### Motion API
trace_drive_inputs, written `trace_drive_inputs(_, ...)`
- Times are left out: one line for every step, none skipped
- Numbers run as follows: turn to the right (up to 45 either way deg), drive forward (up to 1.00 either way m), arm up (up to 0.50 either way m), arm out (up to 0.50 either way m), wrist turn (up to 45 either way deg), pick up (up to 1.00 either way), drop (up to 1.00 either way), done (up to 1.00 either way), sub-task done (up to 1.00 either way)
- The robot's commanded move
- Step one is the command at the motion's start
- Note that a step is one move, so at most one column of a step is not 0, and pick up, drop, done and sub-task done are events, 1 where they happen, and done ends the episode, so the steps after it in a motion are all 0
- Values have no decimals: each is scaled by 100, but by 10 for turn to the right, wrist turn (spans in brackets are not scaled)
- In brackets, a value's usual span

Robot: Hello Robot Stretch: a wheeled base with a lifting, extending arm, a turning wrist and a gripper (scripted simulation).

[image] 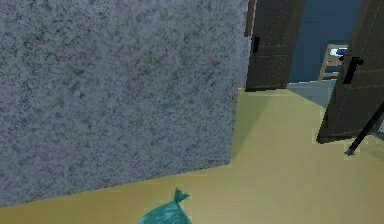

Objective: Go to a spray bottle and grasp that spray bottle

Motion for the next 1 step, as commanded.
trace_drive_inputs(0, 0, 6, 0, 0, 0, 0, 0, 0)
